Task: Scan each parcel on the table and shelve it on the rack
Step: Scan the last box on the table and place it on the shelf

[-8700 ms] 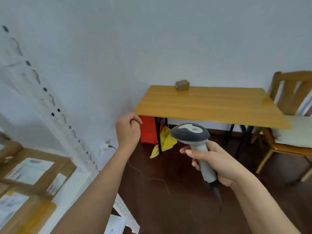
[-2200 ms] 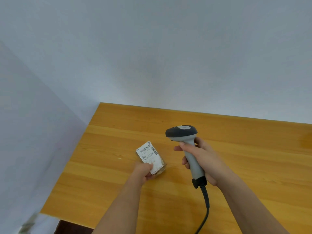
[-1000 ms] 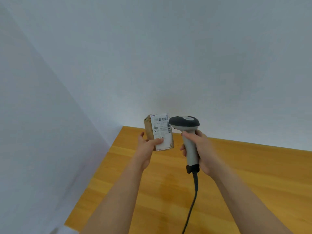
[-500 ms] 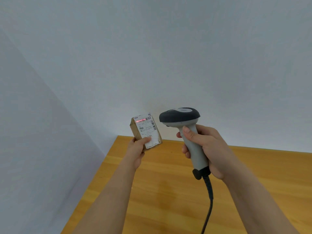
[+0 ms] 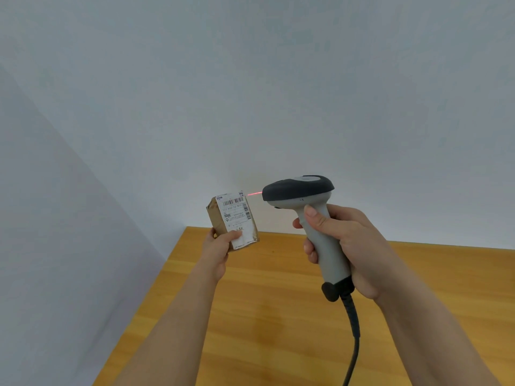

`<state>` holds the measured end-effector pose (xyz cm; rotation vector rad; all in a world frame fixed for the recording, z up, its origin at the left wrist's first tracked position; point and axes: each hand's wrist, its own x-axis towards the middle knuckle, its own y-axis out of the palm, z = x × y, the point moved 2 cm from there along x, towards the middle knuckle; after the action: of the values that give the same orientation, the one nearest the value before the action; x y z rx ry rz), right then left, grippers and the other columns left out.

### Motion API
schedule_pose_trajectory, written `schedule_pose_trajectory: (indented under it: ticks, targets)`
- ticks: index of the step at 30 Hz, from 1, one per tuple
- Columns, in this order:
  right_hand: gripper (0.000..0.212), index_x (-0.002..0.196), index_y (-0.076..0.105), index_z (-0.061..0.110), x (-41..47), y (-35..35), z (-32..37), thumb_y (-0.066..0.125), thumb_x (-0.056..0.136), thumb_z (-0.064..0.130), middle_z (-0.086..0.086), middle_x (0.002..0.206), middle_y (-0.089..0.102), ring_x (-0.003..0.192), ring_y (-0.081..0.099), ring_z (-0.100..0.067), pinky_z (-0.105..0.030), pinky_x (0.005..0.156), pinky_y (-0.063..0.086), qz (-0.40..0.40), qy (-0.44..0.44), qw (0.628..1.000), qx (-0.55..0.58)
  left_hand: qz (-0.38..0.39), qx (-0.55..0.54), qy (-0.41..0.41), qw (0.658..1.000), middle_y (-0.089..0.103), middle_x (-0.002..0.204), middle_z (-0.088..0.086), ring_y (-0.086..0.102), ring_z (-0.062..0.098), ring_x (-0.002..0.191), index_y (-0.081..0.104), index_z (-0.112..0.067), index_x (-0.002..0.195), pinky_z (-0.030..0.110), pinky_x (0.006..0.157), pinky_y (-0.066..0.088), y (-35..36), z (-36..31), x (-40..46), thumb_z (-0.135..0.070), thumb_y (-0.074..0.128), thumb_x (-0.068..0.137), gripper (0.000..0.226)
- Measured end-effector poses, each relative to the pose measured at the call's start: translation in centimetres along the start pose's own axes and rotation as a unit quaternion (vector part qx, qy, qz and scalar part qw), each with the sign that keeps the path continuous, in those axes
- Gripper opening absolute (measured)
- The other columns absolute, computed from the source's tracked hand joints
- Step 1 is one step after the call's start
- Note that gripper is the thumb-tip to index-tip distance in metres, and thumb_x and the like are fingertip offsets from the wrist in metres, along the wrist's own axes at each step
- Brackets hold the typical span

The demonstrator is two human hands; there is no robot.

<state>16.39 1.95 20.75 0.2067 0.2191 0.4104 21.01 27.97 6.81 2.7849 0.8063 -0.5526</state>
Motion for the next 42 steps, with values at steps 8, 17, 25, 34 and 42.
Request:
schedule_pose_trajectory:
  ticks: [8, 17, 25, 34, 42]
  targets:
    - [0.051, 0.103, 0.066, 0.004, -2.2, -1.6, 0.6, 0.068, 0.069, 0.042, -0.010, 0.081, 0.066, 0.059, 0.058, -0.015, -0.027, 0.056, 0.051, -0.008, -0.002, 1.000, -0.005, 0.001, 0.015, 0.007, 1.000, 0.064, 0.127, 0.008, 0.063, 0.022, 0.103, 0.040, -0.014, 0.143, 0.021, 0.069, 0.042, 1.0, 1.0, -1.3, 0.004, 0.068, 0.085, 0.067]
    - [0.048, 0.100, 0.068, 0.004, -4.2, -3.6, -1.5, 0.068, 0.072, 0.043, -0.012, 0.084, 0.067, 0.063, 0.056, -0.019, -0.035, 0.064, 0.048, 0.003, 0.014, 1.000, 0.002, -0.029, -0.061, -0.016, 0.998, 0.067, 0.120, 0.005, 0.064, 0.018, 0.097, 0.048, -0.016, 0.135, 0.028, 0.084, 0.044, 1.3, 4.2, -5.5, -0.006, 0.069, 0.086, 0.054]
    - [0.029, 0.118, 0.061, 0.014, -6.0, -0.5, -6.9, 0.066, 0.089, 0.012, -0.004, 0.110, 0.074, 0.058, 0.051, -0.014, -0.026, 0.055, 0.047, 0.039, 0.062, 0.994, 0.080, -0.010, -0.318, -0.099, 0.943, 0.064, 0.110, 0.012, 0.060, 0.033, 0.110, 0.062, -0.013, 0.119, 0.047, 0.099, 0.048, -2.7, 8.5, -12.5, -0.047, 0.066, 0.085, 0.048]
    - [0.026, 0.115, 0.064, 0.012, -13.8, 10.5, -14.6, 0.067, 0.089, 0.008, -0.008, 0.107, 0.075, 0.051, 0.049, -0.012, -0.023, 0.048, 0.046, 0.157, 0.143, 0.976, 0.049, -0.039, -0.298, 0.002, 0.954, 0.063, 0.133, 0.008, 0.061, 0.029, 0.120, 0.058, -0.023, 0.134, 0.045, 0.095, 0.050, -15.9, 12.7, -27.6, -0.062, 0.070, 0.075, 0.071]
    - [0.027, 0.112, 0.068, 0.015, -35.2, 22.2, -19.6, 0.073, 0.085, 0.011, -0.015, 0.107, 0.072, 0.052, 0.051, -0.009, -0.024, 0.051, 0.045, 0.339, 0.183, 0.923, 0.009, -0.128, -0.249, 0.101, 0.955, 0.059, 0.137, 0.013, 0.054, 0.033, 0.129, 0.062, -0.023, 0.130, 0.057, 0.110, 0.038, -29.8, 18.5, -55.2, -0.050, 0.088, 0.061, 0.078]
